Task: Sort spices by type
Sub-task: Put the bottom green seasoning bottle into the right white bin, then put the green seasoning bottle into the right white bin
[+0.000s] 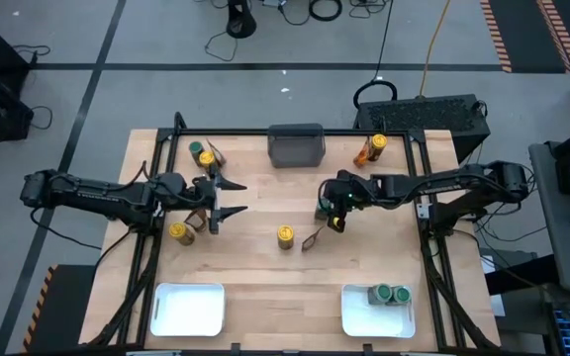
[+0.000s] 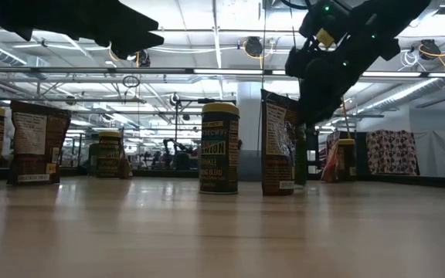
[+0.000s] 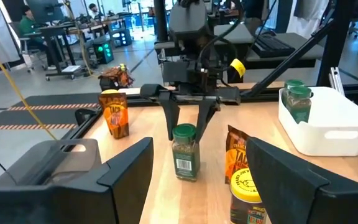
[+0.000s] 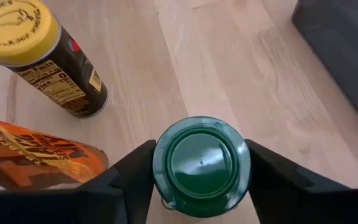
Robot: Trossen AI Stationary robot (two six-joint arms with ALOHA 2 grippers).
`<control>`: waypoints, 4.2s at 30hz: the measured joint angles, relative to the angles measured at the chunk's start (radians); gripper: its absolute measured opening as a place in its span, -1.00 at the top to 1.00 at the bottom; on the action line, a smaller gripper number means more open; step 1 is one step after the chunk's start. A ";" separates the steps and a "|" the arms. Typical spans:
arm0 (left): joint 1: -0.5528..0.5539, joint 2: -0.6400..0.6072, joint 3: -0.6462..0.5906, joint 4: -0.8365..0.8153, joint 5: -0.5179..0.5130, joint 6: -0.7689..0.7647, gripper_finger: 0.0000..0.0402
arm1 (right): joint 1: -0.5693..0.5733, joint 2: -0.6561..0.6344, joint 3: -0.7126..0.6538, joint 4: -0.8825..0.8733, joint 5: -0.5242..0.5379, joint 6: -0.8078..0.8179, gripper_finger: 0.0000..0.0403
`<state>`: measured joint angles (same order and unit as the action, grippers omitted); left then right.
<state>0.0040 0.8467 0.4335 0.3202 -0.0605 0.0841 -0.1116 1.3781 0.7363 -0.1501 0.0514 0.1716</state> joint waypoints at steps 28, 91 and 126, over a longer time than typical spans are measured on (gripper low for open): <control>-0.019 0.000 0.000 0.011 0.008 -0.001 -0.30 | 0.456 -0.141 0.488 -0.550 0.013 0.236 0.07; -0.018 0.001 0.001 0.064 0.008 -0.027 -0.30 | 1.006 0.132 0.261 -0.541 0.368 0.954 -0.04; -0.018 0.031 0.001 0.081 -0.003 -0.027 -0.30 | 0.914 0.135 0.551 -0.846 0.260 0.772 -0.53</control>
<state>-0.0137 0.8772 0.4347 0.4017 -0.0633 0.0574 0.8023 1.5135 1.2868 -0.9961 0.3119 0.9440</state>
